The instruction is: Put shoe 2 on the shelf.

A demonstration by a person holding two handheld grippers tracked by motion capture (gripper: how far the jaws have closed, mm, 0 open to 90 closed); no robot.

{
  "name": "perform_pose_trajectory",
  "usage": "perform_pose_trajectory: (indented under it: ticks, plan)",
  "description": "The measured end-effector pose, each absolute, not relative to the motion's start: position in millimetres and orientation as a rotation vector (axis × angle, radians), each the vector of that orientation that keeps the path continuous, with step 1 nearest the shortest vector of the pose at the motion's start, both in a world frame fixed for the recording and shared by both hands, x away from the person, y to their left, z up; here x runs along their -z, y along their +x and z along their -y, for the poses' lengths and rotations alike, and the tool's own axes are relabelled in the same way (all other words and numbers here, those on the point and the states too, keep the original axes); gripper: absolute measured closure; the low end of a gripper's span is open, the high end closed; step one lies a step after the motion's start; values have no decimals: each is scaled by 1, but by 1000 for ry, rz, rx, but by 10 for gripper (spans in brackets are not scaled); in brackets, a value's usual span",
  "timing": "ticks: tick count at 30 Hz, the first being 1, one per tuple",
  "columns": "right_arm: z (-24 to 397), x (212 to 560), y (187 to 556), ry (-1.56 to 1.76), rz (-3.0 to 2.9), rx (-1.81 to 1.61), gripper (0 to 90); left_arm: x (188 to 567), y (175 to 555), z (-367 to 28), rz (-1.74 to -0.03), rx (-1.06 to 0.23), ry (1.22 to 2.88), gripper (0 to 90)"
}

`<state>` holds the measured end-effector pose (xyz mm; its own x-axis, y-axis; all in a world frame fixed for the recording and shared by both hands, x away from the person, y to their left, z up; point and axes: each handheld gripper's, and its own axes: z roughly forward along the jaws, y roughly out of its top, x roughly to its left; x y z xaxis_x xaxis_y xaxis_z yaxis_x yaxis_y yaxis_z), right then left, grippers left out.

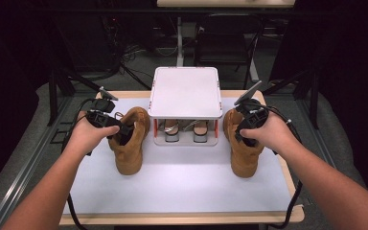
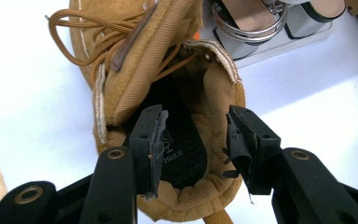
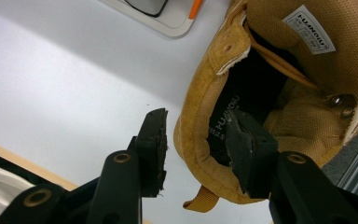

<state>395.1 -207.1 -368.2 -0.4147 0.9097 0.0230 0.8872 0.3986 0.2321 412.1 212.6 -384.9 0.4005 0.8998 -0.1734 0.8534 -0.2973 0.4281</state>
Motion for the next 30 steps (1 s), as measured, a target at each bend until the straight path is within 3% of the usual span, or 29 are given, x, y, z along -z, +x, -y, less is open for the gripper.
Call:
perform_pose_trajectory:
  ticks: [13, 30]
  plan:
    - [214, 368, 394, 1656, -2515, -346, 566, 378, 410, -228, -1538, -175, 2212, 564]
    - [220, 371, 394, 1655, -2525, -339, 549, 397, 420, -239, -1596, -187, 2258, 565]
